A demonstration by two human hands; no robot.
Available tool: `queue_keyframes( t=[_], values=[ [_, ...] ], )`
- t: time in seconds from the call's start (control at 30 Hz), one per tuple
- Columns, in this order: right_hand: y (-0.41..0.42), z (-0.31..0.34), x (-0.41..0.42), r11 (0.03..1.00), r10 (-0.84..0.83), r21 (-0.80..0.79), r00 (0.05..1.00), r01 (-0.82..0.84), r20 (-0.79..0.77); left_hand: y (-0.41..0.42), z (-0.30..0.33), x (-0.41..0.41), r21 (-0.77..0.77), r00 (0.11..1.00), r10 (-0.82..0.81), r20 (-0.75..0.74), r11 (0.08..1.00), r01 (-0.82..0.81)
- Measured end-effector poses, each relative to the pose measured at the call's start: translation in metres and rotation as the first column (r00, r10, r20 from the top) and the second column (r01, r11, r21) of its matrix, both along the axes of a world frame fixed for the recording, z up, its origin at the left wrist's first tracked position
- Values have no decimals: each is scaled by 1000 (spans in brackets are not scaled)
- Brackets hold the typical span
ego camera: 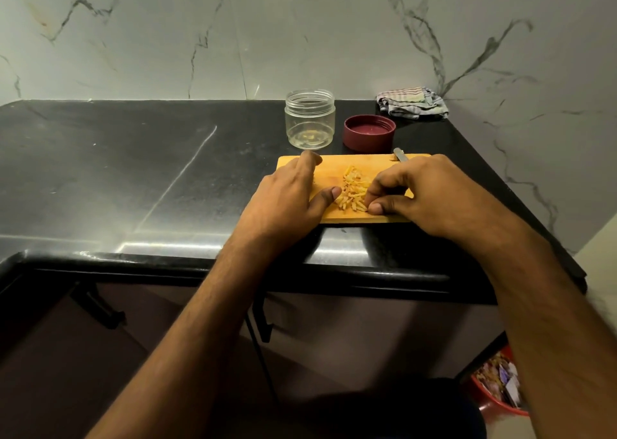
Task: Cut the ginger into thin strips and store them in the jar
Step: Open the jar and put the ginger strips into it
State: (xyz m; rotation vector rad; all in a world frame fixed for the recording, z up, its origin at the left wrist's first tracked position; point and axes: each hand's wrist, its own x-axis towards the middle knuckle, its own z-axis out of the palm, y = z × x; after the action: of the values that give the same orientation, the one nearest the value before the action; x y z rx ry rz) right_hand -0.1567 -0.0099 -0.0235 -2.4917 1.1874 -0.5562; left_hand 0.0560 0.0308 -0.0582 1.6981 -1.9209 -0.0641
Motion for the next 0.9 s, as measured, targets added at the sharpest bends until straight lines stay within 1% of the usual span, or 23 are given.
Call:
queue_keyframes(
  t=[0.03,0.07,0.17,0.23,0.27,0.3,0.4,0.43,0.47,0.5,0.57,0.6,0.7,0.77,0.8,0.83,0.9],
  values=[
    [-2,-1,0,1000,-8,-28,1000,7,-13,-1,0,1,-2,1000,-2,-11,1000,2],
    [-5,-3,2,995,-22,-96,999,18,-45,-1,1,2,-7,1000,-6,-24,1000,6],
    [-10,-8,11,931,-81,-364,986,23,-144,-4,1,4,3,998,-8,-55,1000,8],
    [-13,-8,16,895,-96,-446,983,17,-154,-7,1,5,-1,997,1,-73,1000,-1],
    [-14,-7,18,885,-96,-465,987,24,-132,-8,2,6,-6,996,4,-91,1000,-5],
    [-15,-5,18,884,-89,-465,993,42,-79,-8,2,7,-9,992,6,-123,1000,-7],
    [-19,-1,16,901,-78,-411,983,142,169,-10,2,11,-24,971,13,-238,1000,-20],
    [-21,1,16,907,-85,-387,973,165,216,-11,2,12,-43,961,20,-276,999,-33],
    [-22,2,18,918,-100,-355,968,179,229,-12,2,13,-68,951,28,-308,996,-52],
    [-23,4,19,929,-126,-320,971,188,204,-14,2,14,-90,943,35,-332,994,-69],
    [-24,7,26,952,-175,-244,983,183,56,-19,2,14,-108,934,46,-354,990,-90],
    [-24,9,31,967,-175,-191,984,168,-19,-21,3,14,-115,931,52,-361,988,-99],
    [-24,13,44,995,-92,-38,988,88,-124,-31,7,19,-146,924,74,-374,980,-138],
    [-25,14,47,999,-31,31,991,35,-130,-39,8,27,-144,921,81,-380,979,-146],
    [-24,15,46,999,-16,46,995,21,-102,-44,7,30,-136,919,81,-386,980,-144],
    [-24,15,46,999,-11,33,998,13,-64,-50,7,34,-126,916,82,-393,982,-142],
    [-24,14,45,997,-38,-65,999,38,2,-62,5,38,-119,907,81,-413,983,-142]
  ],
)
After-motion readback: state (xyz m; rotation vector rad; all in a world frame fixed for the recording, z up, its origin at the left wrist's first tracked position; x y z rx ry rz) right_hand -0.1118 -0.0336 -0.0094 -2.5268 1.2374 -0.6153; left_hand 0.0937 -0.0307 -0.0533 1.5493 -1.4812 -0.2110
